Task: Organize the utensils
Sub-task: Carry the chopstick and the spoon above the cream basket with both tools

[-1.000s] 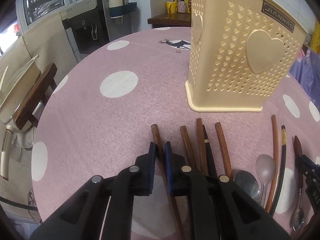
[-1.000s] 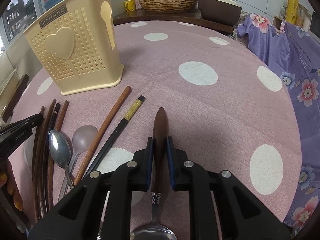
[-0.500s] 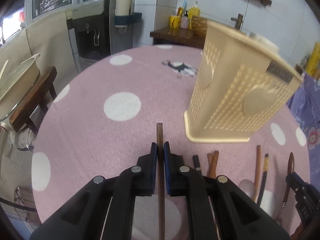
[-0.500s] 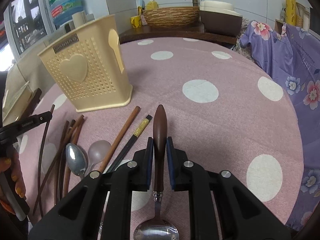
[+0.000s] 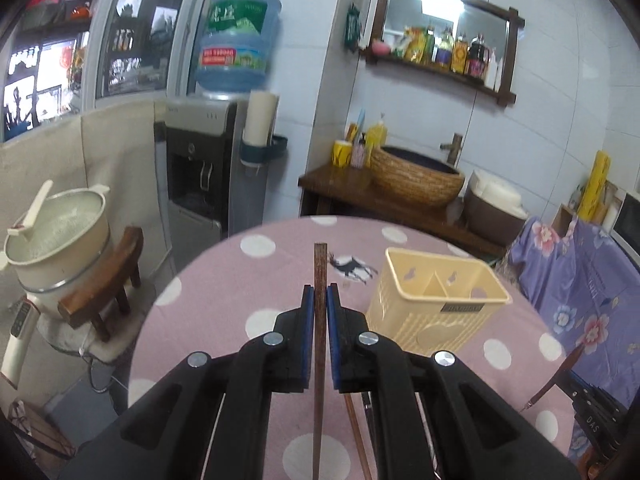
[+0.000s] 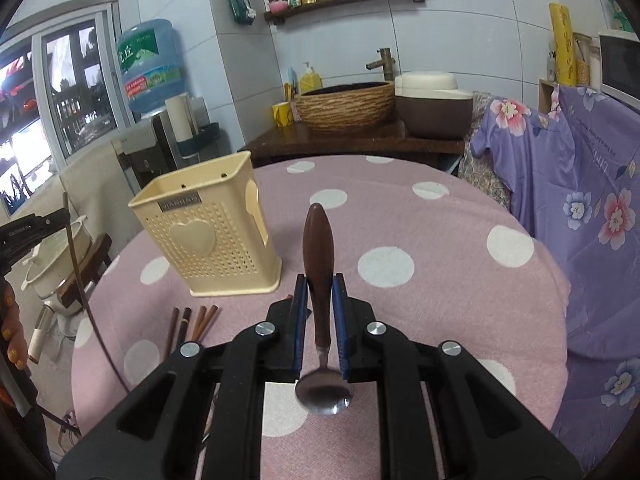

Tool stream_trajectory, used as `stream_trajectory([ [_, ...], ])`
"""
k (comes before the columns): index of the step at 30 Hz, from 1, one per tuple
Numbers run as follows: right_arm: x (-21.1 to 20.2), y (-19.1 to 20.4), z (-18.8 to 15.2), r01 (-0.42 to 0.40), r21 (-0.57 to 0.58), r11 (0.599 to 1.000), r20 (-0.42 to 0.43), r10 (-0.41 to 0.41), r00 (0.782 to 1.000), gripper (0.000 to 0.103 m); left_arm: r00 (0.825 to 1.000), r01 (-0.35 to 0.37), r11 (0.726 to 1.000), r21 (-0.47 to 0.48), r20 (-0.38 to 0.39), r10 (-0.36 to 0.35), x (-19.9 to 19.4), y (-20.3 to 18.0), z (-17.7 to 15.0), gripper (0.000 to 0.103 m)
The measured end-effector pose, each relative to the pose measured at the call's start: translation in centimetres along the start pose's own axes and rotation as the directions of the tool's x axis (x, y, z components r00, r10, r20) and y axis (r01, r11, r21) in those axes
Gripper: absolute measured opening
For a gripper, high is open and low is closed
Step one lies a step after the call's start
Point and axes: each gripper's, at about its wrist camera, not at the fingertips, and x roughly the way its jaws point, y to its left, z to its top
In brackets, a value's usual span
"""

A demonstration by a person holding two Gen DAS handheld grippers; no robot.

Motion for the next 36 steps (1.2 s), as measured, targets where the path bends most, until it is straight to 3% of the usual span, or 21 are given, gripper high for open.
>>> stream_trajectory([
  [10, 1.7, -0.4, 1.0, 0.006, 0.002, 1.0, -0.009, -0.006, 1.0, 0.001, 0.999, -0.019, 1.0, 0.022, 0.031, 0.019, -0.3, 0.1, 0.6, 0.008],
  [12, 3.3, -0.9, 1.5, 0.017, -0.003, 1.0, -0.039, -0.017, 0.999, 0.013, 1.0, -0.013, 1.0, 0.021, 0.025, 0.013, -0.2, 0.3, 0.6, 0.008],
  [13, 4.8, -1.2, 1.7, 0.006, 0.0, 1.0, -0.082, -0.006, 0.997, 0.036, 1.0, -0.013, 1.0, 0.021, 0.026, 0.012, -0.2, 0.3, 0.6, 0.008],
  [14, 6.3, -1.5, 1.9, -0.002, 0.009, 1.0, -0.115, 0.003, 0.993, 0.048, 1.0, -0.013, 1.0, 0.019, 0.027, 0.012, -0.2, 0.3, 0.6, 0.008],
  [23, 19.1, -1.3, 2.9, 0.028, -0.045, 0.999, -0.32, -0.041, 0.946, 0.038, 1.0, -0.002, 1.0, 0.031, 0.027, 0.001, -0.7, 0.0, 0.4, 0.008],
  [25, 21.1, -1.5, 3.0, 0.043, -0.045, 0.998, -0.373, -0.057, 0.926, 0.033, 1.0, -0.003, 0.999, 0.038, 0.03, 0.002, -0.6, -0.1, 0.4, 0.008],
  [30, 22.4, -0.8, 3.2, 0.073, -0.121, 0.99, -0.392, -0.115, 0.913, 0.03, 0.999, -0.002, 0.999, 0.044, 0.033, 0.0, -0.8, 0.0, 0.3, 0.008],
  [32, 22.5, -0.6, 3.1, 0.098, -0.158, 0.982, -0.376, -0.152, 0.914, 0.02, 1.0, 0.0, 0.999, 0.039, 0.031, -0.001, -0.7, 0.1, 0.3, 0.008],
  [36, 22.3, -1.1, 3.1, 0.081, -0.144, 0.986, -0.378, -0.13, 0.917, 0.016, 0.999, -0.005, 0.999, 0.044, 0.031, 0.003, -0.6, -0.1, 0.2, 0.008],
])
